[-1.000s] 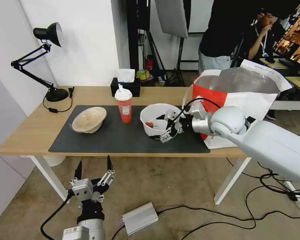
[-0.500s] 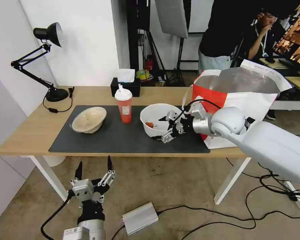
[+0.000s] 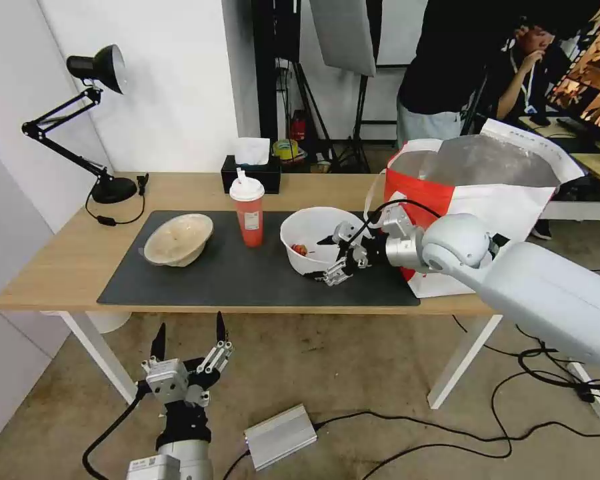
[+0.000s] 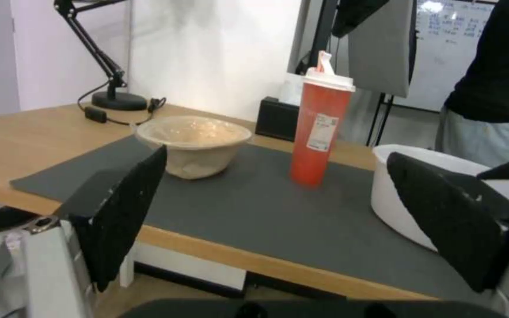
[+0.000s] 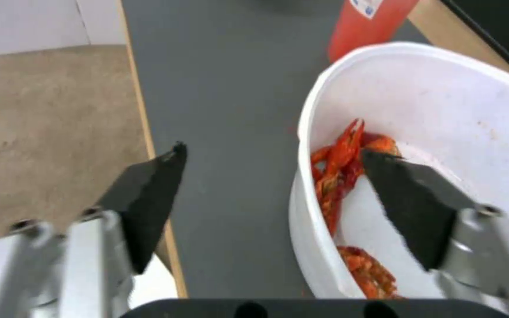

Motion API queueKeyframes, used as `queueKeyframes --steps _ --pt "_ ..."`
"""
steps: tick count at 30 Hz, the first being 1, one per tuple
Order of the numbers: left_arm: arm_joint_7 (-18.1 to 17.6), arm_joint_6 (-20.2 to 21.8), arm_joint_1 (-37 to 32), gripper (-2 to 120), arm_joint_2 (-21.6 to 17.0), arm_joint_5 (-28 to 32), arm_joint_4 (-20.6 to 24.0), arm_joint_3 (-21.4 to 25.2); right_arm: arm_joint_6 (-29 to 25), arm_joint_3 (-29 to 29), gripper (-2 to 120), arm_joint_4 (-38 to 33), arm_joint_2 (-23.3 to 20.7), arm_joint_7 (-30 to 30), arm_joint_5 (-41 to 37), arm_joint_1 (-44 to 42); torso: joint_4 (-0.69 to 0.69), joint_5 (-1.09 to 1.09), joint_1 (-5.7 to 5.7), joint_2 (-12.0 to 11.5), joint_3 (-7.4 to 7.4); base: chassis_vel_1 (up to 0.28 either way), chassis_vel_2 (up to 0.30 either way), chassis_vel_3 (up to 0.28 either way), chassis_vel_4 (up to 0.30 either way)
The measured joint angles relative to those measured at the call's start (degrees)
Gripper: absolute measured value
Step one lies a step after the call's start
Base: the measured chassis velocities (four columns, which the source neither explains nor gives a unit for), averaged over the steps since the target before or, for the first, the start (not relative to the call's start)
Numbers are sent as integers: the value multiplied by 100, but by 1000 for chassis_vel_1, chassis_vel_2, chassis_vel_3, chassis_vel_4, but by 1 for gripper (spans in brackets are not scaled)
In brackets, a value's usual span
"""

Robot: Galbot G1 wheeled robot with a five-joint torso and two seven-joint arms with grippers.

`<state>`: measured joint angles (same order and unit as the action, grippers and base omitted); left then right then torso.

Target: Pick up the trash from the table and place it into the takeout bag.

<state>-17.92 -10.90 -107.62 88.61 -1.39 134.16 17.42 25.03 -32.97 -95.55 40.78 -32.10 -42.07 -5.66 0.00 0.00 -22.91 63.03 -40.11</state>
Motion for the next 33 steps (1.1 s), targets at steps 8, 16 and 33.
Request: queueKeyframes --steps 8,16,33 --pt "0 -11 -7 100 4 -10 -2 -15 9 -24 53 52 20 -102 87 -45 0 0 0 0 0 0 0 0 0" --pt "0 -14 -4 100 -3 -12 1 -28 13 -35 25 51 -2 -106 87 -55 0 0 0 0 0 0 0 0 0" --pt "-4 -39 10 100 6 -23 4 -53 -2 -64 0 14 -29 -68 52 -34 0 0 0 0 0 0 0 0 0"
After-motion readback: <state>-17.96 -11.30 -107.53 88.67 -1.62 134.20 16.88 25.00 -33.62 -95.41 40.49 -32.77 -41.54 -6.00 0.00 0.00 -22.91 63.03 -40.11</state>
